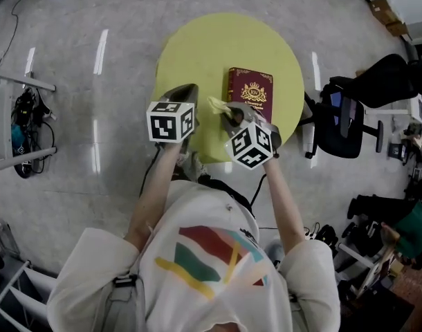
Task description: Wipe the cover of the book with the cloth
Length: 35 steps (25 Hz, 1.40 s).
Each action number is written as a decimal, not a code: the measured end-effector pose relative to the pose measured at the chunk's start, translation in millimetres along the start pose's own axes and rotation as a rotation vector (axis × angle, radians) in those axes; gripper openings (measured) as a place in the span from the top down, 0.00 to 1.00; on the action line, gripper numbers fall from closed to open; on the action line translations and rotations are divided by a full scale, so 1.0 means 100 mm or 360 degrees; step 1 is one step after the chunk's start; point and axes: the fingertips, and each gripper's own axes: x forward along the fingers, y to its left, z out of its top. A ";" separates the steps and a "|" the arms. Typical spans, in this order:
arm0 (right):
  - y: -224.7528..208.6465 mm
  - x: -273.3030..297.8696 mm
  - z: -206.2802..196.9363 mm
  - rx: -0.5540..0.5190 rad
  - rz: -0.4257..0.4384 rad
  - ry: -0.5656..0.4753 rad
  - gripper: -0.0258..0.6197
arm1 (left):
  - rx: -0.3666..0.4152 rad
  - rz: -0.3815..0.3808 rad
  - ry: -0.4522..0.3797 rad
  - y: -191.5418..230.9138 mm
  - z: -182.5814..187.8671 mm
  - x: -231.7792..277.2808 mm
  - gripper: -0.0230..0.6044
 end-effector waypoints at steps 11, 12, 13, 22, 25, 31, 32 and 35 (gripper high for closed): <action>-1.13 -2.09 1.05 0.0265 -0.0939 -0.0802 0.91 | 0.0789 -0.0192 -0.0794 -1.44 1.81 -0.90 0.94; -1.14 -2.29 1.07 0.0262 -0.1006 -0.0843 0.91 | 0.0839 -0.0217 -0.0852 -1.58 1.87 -0.99 0.94; -1.15 -2.46 1.06 0.0254 -0.1074 -0.0860 0.91 | 0.0874 -0.0250 -0.0903 -1.72 1.91 -1.06 0.94; -0.96 -3.15 0.54 0.0568 -0.1596 -0.0924 0.91 | 0.1140 -0.0518 -0.1069 -2.65 1.71 -1.37 0.94; -0.85 -3.11 0.38 0.0614 -0.1628 -0.0880 0.91 | 0.1194 -0.0545 -0.1076 -2.78 1.62 -1.42 0.94; -0.75 -3.05 0.20 0.0663 -0.1642 -0.0823 0.91 | 0.1205 -0.0582 -0.1124 -2.86 1.62 -1.39 0.94; -0.75 -3.07 0.19 0.0661 -0.1650 -0.0830 0.91 | 0.1206 -0.0579 -0.1126 -2.86 1.61 -1.40 0.94; -0.76 -3.12 0.16 0.0668 -0.1664 -0.0845 0.91 | 0.1209 -0.0581 -0.1135 -2.89 1.62 -1.43 0.94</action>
